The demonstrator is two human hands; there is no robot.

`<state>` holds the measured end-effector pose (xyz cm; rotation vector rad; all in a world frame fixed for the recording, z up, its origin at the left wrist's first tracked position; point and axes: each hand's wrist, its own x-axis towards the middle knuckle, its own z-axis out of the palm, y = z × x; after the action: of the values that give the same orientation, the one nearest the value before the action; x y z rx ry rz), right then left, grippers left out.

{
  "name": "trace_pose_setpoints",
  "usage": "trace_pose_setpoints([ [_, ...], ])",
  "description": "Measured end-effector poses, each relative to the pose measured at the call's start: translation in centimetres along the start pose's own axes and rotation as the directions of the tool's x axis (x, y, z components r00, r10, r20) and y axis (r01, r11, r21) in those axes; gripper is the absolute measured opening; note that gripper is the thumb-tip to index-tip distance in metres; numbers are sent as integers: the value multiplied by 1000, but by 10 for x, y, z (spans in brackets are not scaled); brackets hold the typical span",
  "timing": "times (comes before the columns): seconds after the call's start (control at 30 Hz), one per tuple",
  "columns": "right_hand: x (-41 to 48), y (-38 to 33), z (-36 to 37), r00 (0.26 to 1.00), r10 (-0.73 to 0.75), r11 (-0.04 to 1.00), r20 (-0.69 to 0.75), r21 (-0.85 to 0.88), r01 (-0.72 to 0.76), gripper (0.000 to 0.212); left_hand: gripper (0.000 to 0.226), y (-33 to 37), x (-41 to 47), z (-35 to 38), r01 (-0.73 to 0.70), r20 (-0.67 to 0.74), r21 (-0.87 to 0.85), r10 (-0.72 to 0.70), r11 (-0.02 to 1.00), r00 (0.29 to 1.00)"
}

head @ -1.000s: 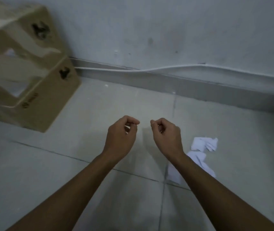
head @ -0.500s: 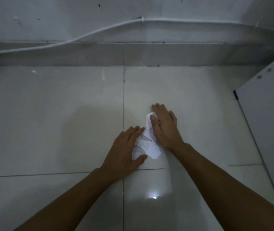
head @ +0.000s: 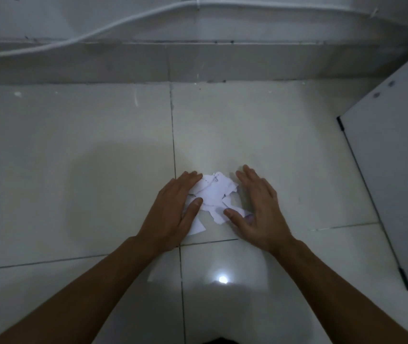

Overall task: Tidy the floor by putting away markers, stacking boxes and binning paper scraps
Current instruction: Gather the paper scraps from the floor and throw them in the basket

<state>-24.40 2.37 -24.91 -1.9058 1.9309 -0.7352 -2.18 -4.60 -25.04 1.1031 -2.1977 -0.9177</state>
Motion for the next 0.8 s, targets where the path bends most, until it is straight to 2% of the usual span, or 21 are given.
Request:
trace_pose_setpoints([
  [0.1, -12, -12, 4, 992, 87, 977, 88, -200, -68, 101, 55, -2, -1, -1, 25, 21, -35, -25, 999, 999],
  [0.17, -10, -27, 14, 985, 108, 963, 133, -260, -70, 108, 60, -2, -1, -2, 74, 15, -109, -72, 991, 997],
  [0.33, 5, -51, 43, 992, 45, 974, 116, -225, -18, 111, 63, -3, -2, 0, 103, 8, -171, -103, 980, 995],
  [0.43, 16, -56, 53, 992, -19, 970, 123, -240, 49, 111, 50, 0, -1, 0, 140, -14, -238, -148, 961, 989],
  [0.53, 24, -54, 59, 992, -57, 966, 112, -246, 83, 105, 42, -1, 0, 0, 123, -61, -235, -140, 964, 988],
  [0.63, 29, -52, 63, 997, -29, 976, 65, -215, 42, 94, 55, -4, -1, 0, 97, -78, -224, -117, 970, 990],
  [0.7, 32, -50, 65, 999, -24, 981, 45, -191, 32, 88, 55, -6, 0, 0, 119, -75, -212, -137, 970, 988],
  [0.8, 33, -50, 67, 998, -55, 992, -37, -115, 50, 67, 46, -3, 2, -4, 146, -75, -230, -167, 962, 983],
])
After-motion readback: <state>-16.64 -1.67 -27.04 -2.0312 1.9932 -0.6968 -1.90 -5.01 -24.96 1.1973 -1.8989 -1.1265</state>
